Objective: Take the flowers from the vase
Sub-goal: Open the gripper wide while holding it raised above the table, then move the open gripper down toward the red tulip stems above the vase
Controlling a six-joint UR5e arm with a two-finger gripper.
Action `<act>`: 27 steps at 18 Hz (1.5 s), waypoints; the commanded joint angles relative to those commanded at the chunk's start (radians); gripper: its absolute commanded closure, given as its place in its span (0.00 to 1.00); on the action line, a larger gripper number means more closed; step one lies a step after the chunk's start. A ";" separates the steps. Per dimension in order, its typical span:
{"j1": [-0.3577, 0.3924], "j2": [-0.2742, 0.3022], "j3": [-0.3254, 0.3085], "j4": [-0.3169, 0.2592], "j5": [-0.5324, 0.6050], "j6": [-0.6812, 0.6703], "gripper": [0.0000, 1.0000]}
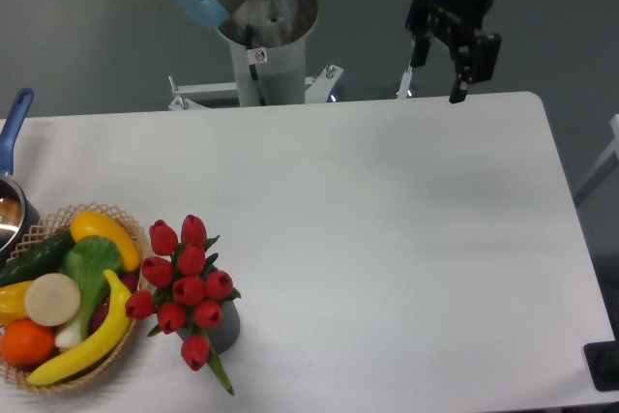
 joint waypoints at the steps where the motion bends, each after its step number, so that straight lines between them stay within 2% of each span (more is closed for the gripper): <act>1: -0.002 -0.002 0.003 0.000 -0.012 0.000 0.00; 5: -0.003 0.000 -0.002 0.000 -0.038 -0.005 0.00; 12: -0.008 -0.003 0.000 0.000 -0.078 -0.107 0.00; 22: -0.012 -0.017 -0.006 0.003 -0.293 -0.451 0.00; 23: -0.014 -0.017 -0.008 0.021 -0.314 -0.477 0.00; 27: -0.035 -0.015 -0.054 0.165 -0.371 -0.581 0.00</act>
